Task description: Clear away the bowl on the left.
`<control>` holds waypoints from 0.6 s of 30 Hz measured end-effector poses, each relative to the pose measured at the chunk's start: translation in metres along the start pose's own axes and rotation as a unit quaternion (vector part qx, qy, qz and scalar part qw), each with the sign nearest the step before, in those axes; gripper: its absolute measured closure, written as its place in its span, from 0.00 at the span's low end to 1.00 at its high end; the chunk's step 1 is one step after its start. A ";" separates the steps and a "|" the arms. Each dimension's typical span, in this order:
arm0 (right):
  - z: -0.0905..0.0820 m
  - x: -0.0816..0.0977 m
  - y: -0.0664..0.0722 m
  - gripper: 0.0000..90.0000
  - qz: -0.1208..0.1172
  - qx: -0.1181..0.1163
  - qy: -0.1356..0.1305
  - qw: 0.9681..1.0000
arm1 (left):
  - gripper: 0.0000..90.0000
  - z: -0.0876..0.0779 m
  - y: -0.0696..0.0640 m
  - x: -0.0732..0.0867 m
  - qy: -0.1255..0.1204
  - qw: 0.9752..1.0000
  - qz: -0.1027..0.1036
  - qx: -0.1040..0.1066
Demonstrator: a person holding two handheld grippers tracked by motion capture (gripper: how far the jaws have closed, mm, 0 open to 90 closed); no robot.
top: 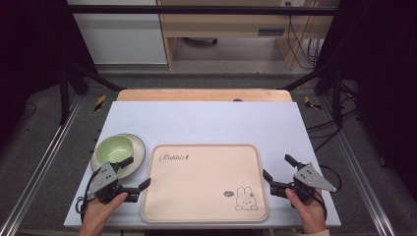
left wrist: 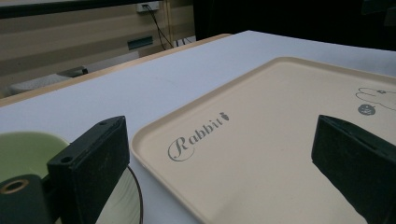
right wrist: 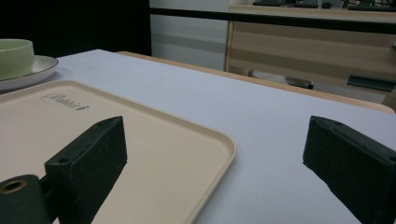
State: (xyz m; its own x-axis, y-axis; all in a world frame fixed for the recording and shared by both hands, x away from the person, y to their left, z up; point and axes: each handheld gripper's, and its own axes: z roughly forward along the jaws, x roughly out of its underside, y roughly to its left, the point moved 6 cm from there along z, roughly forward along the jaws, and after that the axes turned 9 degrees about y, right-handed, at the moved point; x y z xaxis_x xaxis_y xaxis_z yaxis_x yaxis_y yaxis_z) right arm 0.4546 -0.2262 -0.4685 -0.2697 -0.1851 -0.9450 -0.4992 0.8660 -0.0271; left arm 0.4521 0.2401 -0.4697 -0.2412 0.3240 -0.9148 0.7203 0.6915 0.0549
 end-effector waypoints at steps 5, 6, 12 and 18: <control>0.001 0.001 0.002 0.05 -0.009 0.004 0.006 1.000 | 0.05 -0.002 -0.002 -0.002 -0.002 1.000 -0.001 0.002; 0.001 0.001 0.003 0.05 -0.010 0.003 0.008 1.000 | 0.05 -0.003 -0.002 -0.003 -0.002 1.000 -0.003 0.004; 0.002 0.001 0.004 0.05 -0.017 0.001 0.008 1.000 | 0.05 -0.006 -0.006 -0.009 -0.008 1.000 -0.004 0.009; 0.001 0.001 0.005 0.05 -0.022 0.002 0.010 1.000 | 0.06 -0.015 -0.004 -0.019 -0.023 1.000 -0.017 -0.009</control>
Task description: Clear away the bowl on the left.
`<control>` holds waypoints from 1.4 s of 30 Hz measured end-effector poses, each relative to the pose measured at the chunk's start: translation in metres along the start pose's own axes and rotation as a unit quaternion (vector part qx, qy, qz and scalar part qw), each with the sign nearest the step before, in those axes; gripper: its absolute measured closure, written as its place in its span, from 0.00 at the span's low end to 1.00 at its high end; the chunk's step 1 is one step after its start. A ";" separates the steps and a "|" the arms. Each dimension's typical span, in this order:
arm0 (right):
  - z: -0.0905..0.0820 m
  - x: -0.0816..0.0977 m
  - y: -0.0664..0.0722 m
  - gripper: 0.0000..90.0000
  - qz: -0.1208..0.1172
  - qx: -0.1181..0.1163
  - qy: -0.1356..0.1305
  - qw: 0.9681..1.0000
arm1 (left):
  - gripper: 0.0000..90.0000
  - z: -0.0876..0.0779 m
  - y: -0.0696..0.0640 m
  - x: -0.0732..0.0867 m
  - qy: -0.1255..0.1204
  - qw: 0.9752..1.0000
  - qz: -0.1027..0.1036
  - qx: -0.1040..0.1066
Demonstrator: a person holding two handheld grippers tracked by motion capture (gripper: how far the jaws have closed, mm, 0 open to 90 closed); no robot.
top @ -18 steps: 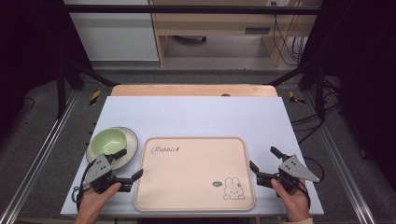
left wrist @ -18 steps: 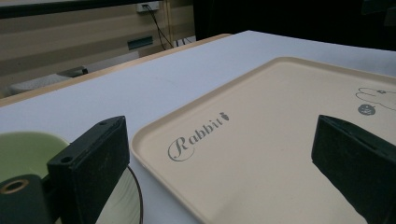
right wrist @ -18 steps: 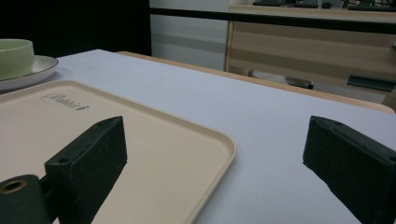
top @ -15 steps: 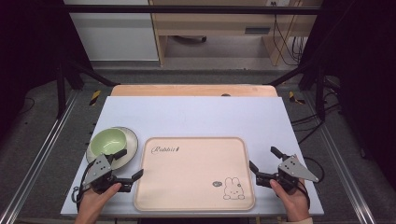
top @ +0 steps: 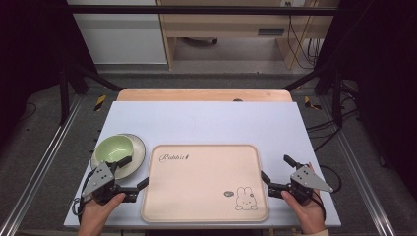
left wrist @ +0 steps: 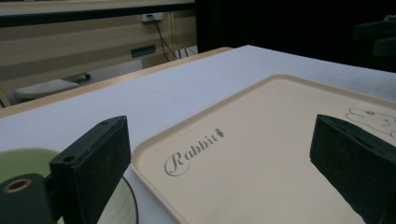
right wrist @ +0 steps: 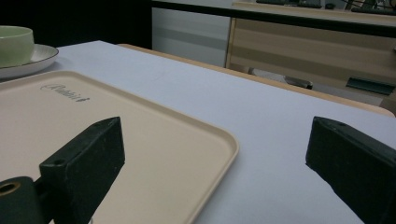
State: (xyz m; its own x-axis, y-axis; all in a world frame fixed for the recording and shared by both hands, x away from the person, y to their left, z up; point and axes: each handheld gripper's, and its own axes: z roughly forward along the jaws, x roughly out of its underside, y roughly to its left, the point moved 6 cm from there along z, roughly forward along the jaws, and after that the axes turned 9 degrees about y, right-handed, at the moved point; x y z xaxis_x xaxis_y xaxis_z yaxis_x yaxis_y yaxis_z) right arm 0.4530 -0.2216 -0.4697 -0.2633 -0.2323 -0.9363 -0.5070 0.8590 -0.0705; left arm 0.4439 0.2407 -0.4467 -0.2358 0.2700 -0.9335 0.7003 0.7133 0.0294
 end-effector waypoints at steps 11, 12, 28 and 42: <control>-0.002 -0.001 0.001 0.05 0.000 0.000 -0.002 1.000 | 0.07 -0.015 0.029 -0.021 0.025 0.996 0.015 -0.086; -0.002 -0.001 0.001 0.05 -0.001 0.000 -0.003 1.000 | 0.07 -0.016 0.033 -0.021 0.029 0.995 0.016 -0.091; -0.002 -0.001 0.000 0.05 -0.004 0.003 -0.002 1.000 | 0.09 -0.043 0.098 -0.019 0.091 0.981 -0.005 -0.169; -0.001 0.000 0.001 0.05 -0.006 0.003 0.000 1.000 | 0.21 -0.036 0.144 0.018 0.163 0.957 -0.110 -0.215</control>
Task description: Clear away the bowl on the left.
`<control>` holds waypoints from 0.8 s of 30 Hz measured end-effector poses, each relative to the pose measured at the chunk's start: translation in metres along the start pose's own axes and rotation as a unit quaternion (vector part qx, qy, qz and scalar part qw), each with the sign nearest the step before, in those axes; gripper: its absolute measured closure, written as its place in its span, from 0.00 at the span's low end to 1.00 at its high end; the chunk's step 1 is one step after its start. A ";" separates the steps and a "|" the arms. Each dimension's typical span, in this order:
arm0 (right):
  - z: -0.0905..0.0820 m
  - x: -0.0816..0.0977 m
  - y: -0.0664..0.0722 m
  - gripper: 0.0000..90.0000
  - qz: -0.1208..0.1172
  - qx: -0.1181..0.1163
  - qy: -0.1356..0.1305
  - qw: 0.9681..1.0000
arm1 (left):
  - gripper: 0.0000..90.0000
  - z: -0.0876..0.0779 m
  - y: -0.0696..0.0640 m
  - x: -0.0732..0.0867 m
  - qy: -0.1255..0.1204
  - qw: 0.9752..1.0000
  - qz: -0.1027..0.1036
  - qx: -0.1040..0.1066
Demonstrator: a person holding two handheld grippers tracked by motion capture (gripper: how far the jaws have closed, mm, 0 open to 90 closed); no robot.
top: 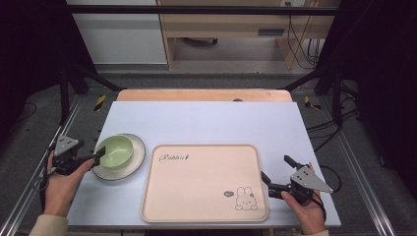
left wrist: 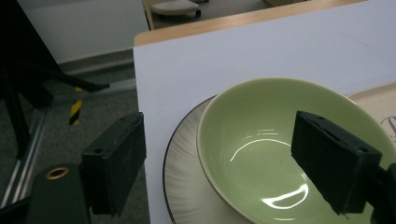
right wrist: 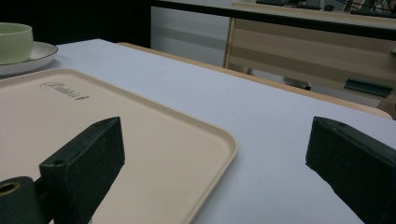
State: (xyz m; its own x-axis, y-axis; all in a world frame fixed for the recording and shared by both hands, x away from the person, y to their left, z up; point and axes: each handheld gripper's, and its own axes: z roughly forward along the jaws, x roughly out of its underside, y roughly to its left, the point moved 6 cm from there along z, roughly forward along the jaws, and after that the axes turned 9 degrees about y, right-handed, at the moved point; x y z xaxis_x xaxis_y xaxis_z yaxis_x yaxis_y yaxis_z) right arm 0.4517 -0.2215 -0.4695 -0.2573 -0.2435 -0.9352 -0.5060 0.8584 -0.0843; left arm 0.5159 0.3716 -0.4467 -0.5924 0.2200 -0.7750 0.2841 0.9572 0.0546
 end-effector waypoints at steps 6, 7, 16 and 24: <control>0.000 0.000 0.000 0.05 -0.002 0.000 0.001 1.000 | 0.32 0.012 0.001 0.005 0.034 0.999 -0.003 -0.009; 0.000 0.000 0.000 0.05 -0.001 0.000 0.002 1.000 | 0.34 0.015 0.001 0.006 0.047 0.999 -0.001 -0.009; 0.000 0.000 0.000 0.05 -0.003 -0.001 0.002 1.000 | 0.50 0.028 -0.001 0.011 0.098 0.995 -0.011 -0.005; 0.000 0.001 0.000 0.05 -0.003 -0.002 0.004 1.000 | 0.64 0.034 -0.001 0.011 0.126 0.992 -0.023 0.002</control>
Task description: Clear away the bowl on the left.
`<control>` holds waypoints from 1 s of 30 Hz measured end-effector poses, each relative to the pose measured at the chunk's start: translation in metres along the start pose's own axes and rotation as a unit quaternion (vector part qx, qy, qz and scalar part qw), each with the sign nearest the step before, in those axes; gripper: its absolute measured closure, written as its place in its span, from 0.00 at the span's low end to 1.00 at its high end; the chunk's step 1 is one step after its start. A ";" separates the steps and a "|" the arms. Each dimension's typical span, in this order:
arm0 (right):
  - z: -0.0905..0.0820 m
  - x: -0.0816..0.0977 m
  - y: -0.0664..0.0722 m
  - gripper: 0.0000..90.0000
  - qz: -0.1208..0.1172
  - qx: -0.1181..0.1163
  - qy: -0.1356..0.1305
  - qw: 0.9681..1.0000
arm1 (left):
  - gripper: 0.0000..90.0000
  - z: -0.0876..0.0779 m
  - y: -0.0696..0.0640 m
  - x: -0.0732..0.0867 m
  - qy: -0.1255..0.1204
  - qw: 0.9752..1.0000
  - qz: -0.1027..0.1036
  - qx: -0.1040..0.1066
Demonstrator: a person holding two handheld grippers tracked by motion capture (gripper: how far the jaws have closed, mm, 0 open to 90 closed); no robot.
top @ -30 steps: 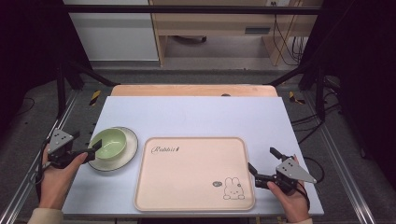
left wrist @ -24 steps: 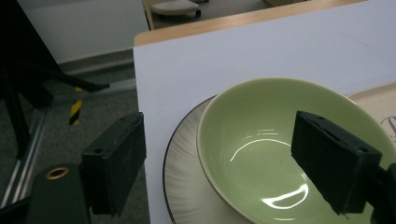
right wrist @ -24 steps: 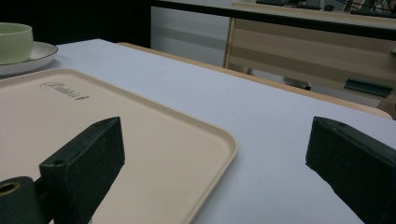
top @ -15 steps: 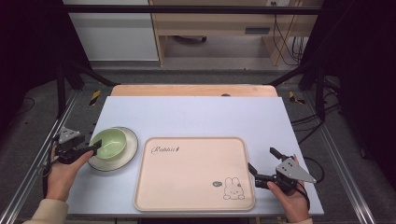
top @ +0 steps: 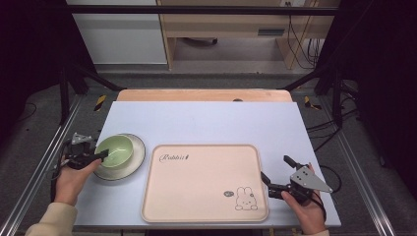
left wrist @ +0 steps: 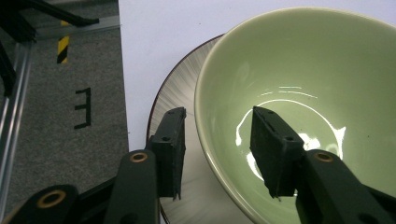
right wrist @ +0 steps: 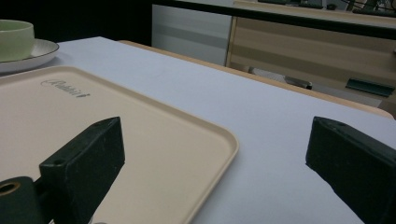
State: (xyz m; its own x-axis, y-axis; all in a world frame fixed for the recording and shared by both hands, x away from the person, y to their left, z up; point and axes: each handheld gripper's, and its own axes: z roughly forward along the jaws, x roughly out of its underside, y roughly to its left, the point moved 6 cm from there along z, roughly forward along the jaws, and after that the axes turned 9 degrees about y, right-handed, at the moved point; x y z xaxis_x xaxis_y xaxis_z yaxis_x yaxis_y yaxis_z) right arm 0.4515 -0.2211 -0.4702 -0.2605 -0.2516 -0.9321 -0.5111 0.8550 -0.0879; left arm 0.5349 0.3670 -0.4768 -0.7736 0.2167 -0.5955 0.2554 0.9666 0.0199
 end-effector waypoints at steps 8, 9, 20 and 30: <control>0.000 0.001 0.000 0.05 0.000 0.000 0.003 1.000 | 0.78 0.004 0.003 -0.001 0.009 0.999 -0.040 0.031; 0.000 0.001 0.000 0.05 0.000 0.000 0.003 1.000 | 0.80 0.004 0.003 -0.001 0.009 0.999 -0.040 0.031; 0.000 0.001 0.000 0.06 0.000 -0.002 0.004 1.000 | 0.92 0.009 0.007 -0.002 0.019 0.996 -0.069 0.050; 0.000 0.001 0.000 0.06 -0.004 -0.003 0.004 1.000 | 0.92 -0.003 0.006 -0.003 -0.009 0.994 -0.090 0.062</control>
State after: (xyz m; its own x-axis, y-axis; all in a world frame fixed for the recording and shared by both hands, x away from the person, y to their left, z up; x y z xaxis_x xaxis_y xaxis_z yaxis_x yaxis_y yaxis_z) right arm 0.4511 -0.2211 -0.4710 -0.2631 -0.2619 -0.9285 -0.5178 0.8504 -0.0931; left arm 0.5368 0.3723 -0.4727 -0.8036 0.0378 -0.5939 0.1836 0.9651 -0.1870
